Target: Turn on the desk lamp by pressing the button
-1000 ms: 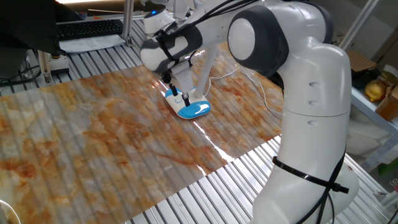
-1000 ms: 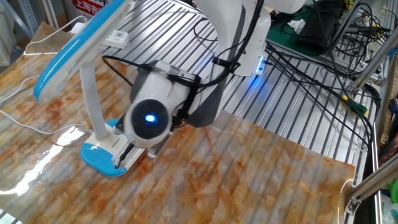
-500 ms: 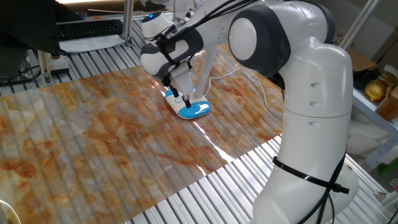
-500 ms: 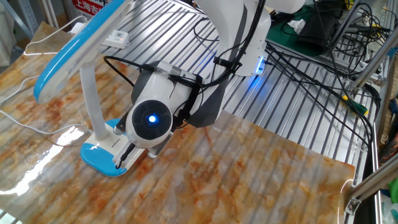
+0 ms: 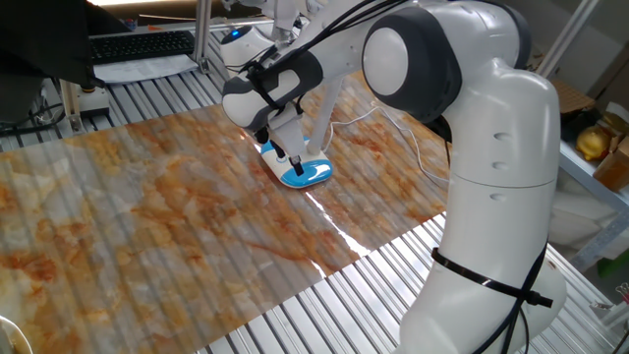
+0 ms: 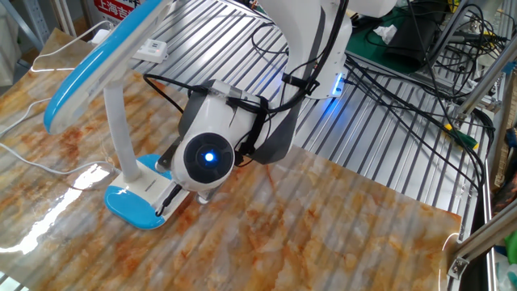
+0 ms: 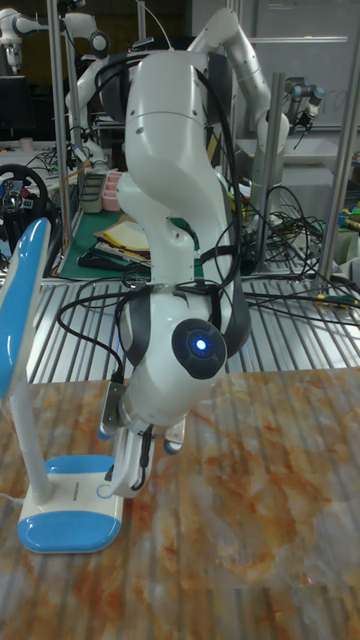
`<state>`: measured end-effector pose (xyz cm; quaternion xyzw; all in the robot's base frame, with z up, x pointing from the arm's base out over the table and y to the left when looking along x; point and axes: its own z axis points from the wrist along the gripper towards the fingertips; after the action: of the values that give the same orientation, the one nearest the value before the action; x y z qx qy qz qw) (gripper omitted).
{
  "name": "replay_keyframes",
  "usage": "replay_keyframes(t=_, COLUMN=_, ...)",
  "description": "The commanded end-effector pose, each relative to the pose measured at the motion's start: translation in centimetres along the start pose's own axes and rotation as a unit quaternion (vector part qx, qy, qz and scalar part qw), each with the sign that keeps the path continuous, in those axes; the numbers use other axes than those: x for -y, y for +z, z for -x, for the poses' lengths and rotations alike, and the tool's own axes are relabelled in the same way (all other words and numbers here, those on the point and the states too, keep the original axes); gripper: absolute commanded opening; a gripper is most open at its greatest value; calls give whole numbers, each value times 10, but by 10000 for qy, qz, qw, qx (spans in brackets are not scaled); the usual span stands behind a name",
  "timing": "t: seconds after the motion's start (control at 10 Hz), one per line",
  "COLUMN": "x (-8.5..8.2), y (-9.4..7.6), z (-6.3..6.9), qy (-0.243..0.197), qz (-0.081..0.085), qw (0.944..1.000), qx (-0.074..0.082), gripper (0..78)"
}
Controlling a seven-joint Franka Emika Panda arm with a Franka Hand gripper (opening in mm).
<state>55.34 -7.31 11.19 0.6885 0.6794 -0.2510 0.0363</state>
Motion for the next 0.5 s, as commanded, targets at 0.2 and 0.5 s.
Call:
replay_keyframes(t=0.2, x=-4, y=3, z=2, qy=-107, qz=72, qw=9999, qx=16, gripper=774)
replay_keyframes(t=0.5, x=-5, y=4, z=3, qy=-89, qz=118, qw=9999, qx=12, gripper=774)
